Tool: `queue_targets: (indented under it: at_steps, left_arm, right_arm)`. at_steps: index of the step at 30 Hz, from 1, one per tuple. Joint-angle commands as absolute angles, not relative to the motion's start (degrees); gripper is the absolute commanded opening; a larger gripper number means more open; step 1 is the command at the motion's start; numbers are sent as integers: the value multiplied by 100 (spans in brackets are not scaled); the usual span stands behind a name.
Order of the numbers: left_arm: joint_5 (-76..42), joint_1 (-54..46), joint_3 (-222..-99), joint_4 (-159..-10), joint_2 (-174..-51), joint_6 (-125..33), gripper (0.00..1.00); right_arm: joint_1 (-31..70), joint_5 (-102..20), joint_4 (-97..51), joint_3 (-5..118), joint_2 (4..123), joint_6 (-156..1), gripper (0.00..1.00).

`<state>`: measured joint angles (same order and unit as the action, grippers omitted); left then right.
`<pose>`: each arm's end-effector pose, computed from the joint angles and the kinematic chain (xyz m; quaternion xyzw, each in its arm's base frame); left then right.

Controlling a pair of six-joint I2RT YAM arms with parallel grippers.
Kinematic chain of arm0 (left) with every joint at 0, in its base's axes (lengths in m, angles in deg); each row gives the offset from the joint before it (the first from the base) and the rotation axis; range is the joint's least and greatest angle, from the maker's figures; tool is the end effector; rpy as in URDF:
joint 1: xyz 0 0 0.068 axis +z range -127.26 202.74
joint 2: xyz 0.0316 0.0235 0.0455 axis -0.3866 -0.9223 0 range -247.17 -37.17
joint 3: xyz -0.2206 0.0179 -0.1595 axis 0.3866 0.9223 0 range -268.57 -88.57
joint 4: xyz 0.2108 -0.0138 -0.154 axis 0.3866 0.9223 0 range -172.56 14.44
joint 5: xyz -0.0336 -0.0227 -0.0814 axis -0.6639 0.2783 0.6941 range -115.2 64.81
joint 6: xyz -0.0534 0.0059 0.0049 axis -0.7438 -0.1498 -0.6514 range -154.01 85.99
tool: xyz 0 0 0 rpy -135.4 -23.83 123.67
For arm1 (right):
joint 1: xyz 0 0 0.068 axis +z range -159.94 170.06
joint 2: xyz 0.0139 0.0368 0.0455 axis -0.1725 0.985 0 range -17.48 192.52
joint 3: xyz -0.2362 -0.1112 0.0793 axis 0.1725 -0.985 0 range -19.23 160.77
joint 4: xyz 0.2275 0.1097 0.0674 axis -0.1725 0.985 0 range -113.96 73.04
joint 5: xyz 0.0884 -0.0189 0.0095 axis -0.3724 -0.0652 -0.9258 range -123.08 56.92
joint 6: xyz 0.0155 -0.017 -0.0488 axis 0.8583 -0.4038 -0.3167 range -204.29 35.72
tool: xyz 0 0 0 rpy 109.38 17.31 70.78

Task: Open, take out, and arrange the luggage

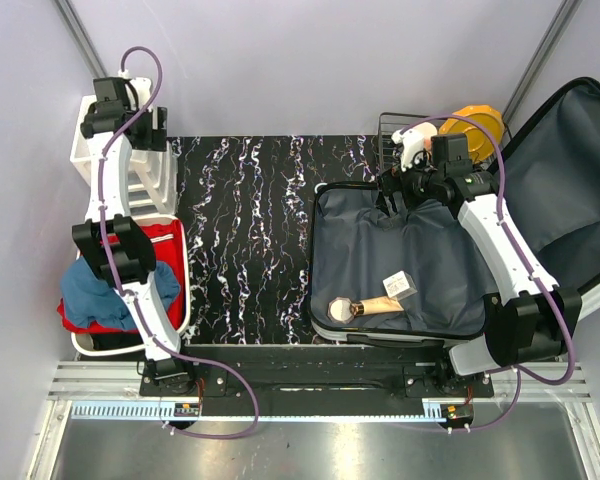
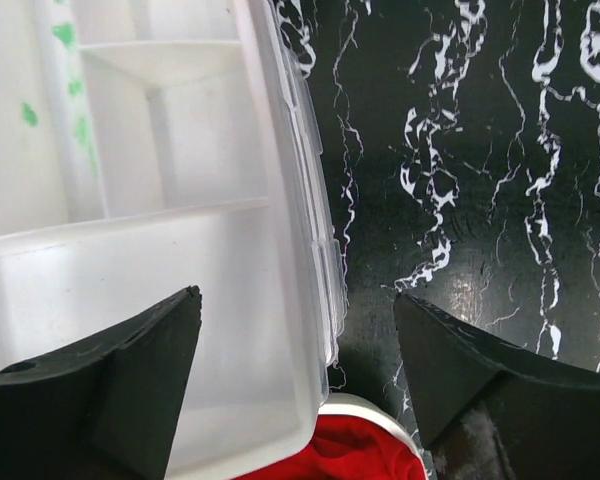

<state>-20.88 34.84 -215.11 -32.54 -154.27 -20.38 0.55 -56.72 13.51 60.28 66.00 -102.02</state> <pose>0.4458 0.0927 0.3767 0.0279 0.9075 0.0596 0.4149 0.3106 0.0720 0.3481 -0.2992 0.8448 0.1608 0.4135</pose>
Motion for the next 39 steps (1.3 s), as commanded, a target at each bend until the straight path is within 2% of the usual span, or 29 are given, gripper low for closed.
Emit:
queue_targets:
  at_steps: [1,7,14,17,23,27,28,30,31,33,35,37,38,39]
  left_arm:
    - [-1861,3470,-21417,-3449,-15564,-1995,74]
    - [-1729,3276,-21180,-3396,-15635,-1942,59]
    - [-1527,2969,-21329,-3369,-15451,-2161,28]
    - [-1404,2820,-21416,-3369,-15284,-2205,26]
    - [-1070,2486,-21286,-3343,-14994,-2162,13]
    - [-1043,2406,-21083,-3352,-14976,-2223,12]
    - [-1017,2397,-21074,-3352,-14993,-2275,14]
    - [-842,2397,-21057,-3352,-15020,-2425,24]
    - [-771,2371,-21056,-3352,-15020,-2451,46]
    - [-683,2318,-21074,-3360,-14985,-2452,60]
    - [-578,2301,-21126,-3360,-14915,-2443,79]
    - [-490,2309,-21284,-3360,-14766,-2452,94]
    - [-420,2301,-21337,-3360,-14696,-2443,99]
    - [-358,2301,-21416,-3360,-14529,-2391,99]
  right_arm:
    - [35,-5752,1199,5987,6312,-10195,100]
    - [35,-5690,1216,6005,6312,-10257,100]
    - [35,-5708,1225,6005,6320,-10213,100]
    - [35,-5716,1216,6014,6320,-10213,100]
    - [43,-5716,1216,6066,6364,-10187,100]
    - [35,-5725,1216,6075,6391,-10178,100]
    - [35,-5734,1225,6093,6391,-10178,100]
    - [35,-5734,1225,6110,6399,-10178,100]
    - [35,-5734,1216,6119,6399,-10178,100]
    - [35,-5734,1295,6145,6417,-10256,100]
    - [35,-5778,1548,6216,6426,-10475,100]
    - [44,-6013,1926,6277,6435,-10843,100]
    - [35,-6111,2415,6277,6400,-11289,100]
    - [43,-6190,2655,6260,6365,-11468,100]
